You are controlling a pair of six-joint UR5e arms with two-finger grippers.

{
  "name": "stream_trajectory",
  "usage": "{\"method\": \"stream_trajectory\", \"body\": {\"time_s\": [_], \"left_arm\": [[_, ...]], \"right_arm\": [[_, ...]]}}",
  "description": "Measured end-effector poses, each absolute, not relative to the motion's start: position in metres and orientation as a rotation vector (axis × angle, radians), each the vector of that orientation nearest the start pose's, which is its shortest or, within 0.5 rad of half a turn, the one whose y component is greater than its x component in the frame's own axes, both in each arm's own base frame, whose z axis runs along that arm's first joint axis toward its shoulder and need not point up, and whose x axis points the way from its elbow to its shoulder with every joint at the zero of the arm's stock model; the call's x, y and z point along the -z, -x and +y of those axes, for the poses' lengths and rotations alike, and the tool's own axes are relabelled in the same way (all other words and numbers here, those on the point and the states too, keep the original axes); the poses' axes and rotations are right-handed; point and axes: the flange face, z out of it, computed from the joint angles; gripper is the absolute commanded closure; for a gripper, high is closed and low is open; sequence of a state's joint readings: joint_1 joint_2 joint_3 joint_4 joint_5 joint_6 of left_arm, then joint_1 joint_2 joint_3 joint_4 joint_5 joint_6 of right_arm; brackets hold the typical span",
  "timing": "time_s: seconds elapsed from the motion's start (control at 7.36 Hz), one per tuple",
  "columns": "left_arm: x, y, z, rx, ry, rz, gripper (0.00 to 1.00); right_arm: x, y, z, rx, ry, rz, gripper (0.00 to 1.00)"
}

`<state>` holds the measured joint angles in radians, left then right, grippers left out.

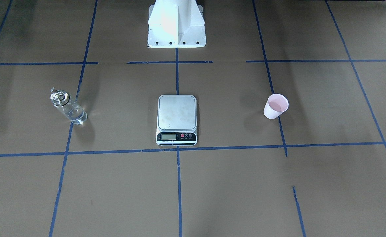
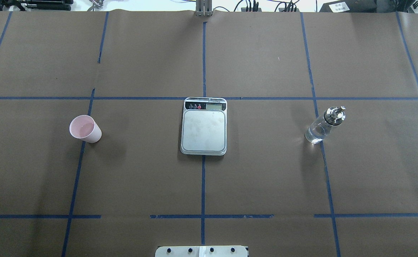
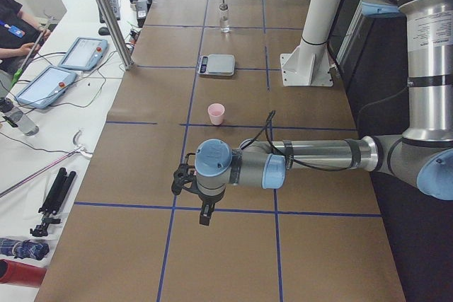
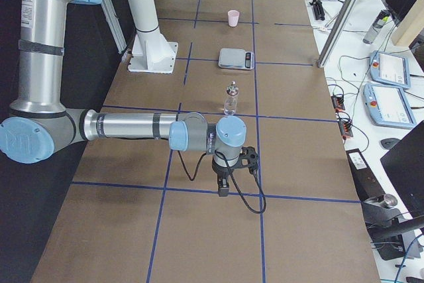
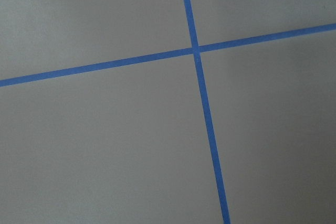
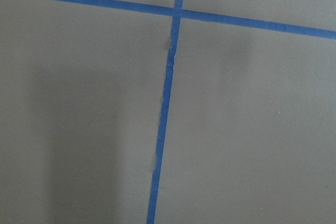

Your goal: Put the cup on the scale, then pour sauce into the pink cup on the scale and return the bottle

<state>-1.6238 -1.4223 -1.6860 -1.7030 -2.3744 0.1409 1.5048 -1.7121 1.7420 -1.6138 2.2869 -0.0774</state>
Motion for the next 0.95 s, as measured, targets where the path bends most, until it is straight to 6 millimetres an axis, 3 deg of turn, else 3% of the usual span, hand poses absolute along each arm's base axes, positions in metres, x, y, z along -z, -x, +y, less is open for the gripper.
{"method": "stream_trajectory", "body": {"time_s": [0.54, 0.95], "left_arm": [[-0.65, 0.086, -0.431, -0.14, -0.216, 0.79, 0.0], [-0.644, 0.086, -0.437, -0.177, -0.303, 0.775, 0.0]], "right_arm": [[-0.621, -0.039, -0.438, 0.152, -0.045, -0.718, 0.0], [-0.57, -0.037, -0.467, 0.191, -0.148, -0.716, 0.0]]}}
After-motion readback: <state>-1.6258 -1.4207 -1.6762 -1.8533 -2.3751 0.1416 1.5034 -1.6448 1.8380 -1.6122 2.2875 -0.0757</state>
